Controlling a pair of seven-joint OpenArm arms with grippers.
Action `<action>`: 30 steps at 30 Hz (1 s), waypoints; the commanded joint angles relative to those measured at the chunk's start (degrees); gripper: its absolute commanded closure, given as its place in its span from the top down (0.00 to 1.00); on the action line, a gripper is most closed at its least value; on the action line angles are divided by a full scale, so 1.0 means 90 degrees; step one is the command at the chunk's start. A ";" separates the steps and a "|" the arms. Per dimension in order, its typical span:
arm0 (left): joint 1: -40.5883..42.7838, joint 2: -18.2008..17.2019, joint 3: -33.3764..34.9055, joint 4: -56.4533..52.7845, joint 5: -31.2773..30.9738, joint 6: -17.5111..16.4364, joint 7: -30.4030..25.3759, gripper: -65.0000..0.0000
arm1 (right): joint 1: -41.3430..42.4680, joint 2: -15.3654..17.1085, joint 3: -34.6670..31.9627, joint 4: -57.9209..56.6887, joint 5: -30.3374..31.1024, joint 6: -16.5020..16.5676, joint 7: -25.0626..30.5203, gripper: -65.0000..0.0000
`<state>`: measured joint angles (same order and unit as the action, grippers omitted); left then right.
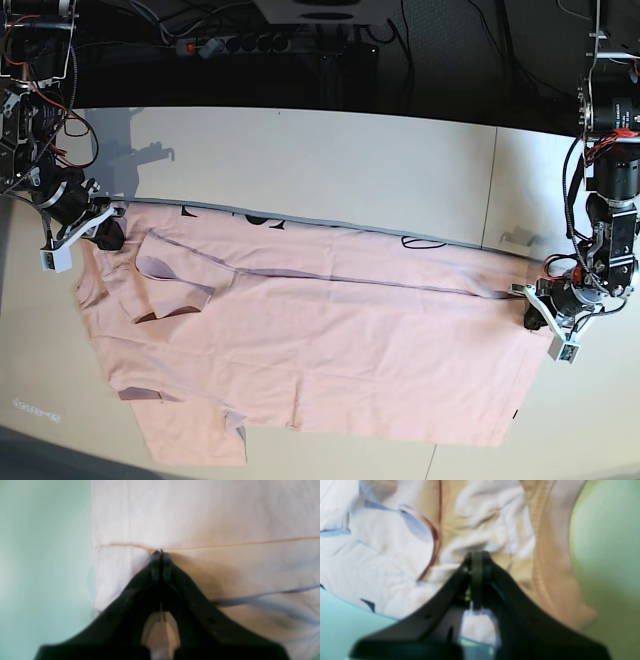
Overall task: Fold the T-shirt properly
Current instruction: 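Grasp the folded edge with the left gripper and slide both grippers away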
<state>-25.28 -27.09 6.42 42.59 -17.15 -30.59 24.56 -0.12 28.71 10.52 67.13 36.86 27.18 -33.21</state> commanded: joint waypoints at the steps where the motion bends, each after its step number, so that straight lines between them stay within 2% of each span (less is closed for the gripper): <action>1: -0.0010 -0.0041 0.0012 -0.0107 0.0223 0.0209 0.0364 0.00 | -0.0005 0.0051 -0.0022 -0.0005 -0.0236 0.0291 -0.0359 0.00; 6: 0.0117 -0.0141 0.0012 -0.0141 0.0338 0.0284 0.0546 0.00 | -0.0007 0.0051 -0.0022 -0.0005 -0.0238 0.0294 -0.0372 0.00; 11: 0.0716 -0.0260 0.0012 0.0039 0.0311 0.0284 0.0682 0.00 | -0.0029 0.0053 -0.0022 -0.0005 -0.0238 0.0294 -0.0588 0.00; 18: 0.1868 -0.0257 -0.0015 0.1110 0.0287 0.0374 0.0755 0.00 | -0.0211 0.0148 -0.0019 0.0000 -0.0214 0.0294 -0.0797 0.00; 20: 0.2171 -0.0255 -0.0063 0.1447 0.0289 0.0498 0.0855 0.00 | -0.0355 0.0214 -0.0017 0.0002 -0.0155 0.0294 -0.0828 0.00; 30: 0.3492 -0.0255 -0.0182 0.2878 0.0284 0.0520 0.1183 0.00 | -0.1156 0.0644 0.0017 0.0165 0.0231 0.0296 -0.0840 0.00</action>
<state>3.36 -29.65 3.70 70.19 -17.93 -25.61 21.76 -9.23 33.52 10.76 69.17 42.65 27.18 -35.31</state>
